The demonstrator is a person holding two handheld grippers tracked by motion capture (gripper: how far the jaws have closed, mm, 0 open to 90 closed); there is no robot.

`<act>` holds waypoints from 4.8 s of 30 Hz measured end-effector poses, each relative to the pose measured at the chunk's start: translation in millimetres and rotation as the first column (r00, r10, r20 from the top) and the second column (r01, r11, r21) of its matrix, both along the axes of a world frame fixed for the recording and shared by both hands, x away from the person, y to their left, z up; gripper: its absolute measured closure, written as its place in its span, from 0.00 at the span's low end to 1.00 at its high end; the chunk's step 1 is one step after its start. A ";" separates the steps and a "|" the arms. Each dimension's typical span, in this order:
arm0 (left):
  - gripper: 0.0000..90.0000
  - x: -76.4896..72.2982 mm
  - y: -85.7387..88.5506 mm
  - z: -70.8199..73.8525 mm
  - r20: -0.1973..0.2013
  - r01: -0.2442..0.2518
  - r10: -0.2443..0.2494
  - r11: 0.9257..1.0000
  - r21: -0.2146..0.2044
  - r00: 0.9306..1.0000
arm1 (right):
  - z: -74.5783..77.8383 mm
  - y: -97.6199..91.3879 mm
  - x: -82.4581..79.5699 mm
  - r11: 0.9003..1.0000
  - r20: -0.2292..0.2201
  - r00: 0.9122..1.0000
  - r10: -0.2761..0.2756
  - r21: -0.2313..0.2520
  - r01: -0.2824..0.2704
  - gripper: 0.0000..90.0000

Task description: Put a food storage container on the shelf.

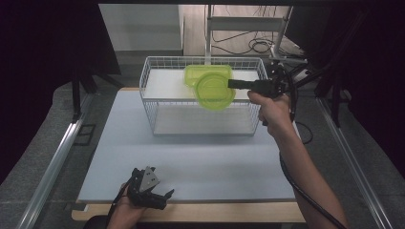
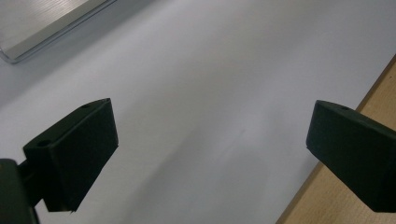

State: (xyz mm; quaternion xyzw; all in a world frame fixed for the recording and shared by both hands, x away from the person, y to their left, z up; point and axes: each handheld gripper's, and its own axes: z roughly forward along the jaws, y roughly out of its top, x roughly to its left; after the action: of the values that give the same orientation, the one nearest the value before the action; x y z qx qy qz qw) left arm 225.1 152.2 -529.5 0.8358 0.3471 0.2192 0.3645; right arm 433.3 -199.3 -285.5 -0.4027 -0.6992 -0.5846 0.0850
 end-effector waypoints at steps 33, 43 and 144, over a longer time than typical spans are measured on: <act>0.02 -0.4 -0.1 -0.7 -0.007 0.008 -0.008 1.000 0.006 1.000 | 21.3 36.5 51.7 0.976 0.028 0.978 -0.206 -0.068 0.208 0.90; 0.02 -0.2 -0.5 -1.0 -0.007 0.012 -0.011 1.000 0.018 1.000 | 22.3 43.0 54.6 0.956 0.082 0.967 -0.243 -0.147 0.253 0.86; 0.02 0.4 -1.1 -1.7 -0.015 0.010 -0.010 1.000 0.002 1.000 | -47.1 30.5 -35.3 0.919 0.312 0.949 0.036 -0.384 0.091 0.06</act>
State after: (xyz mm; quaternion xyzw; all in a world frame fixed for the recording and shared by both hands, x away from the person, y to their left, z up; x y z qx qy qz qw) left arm 225.5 151.1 -531.2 0.8395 0.3454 0.2117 0.3620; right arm 398.0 -168.8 -332.6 -0.3239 -0.8009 -0.4897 -0.1177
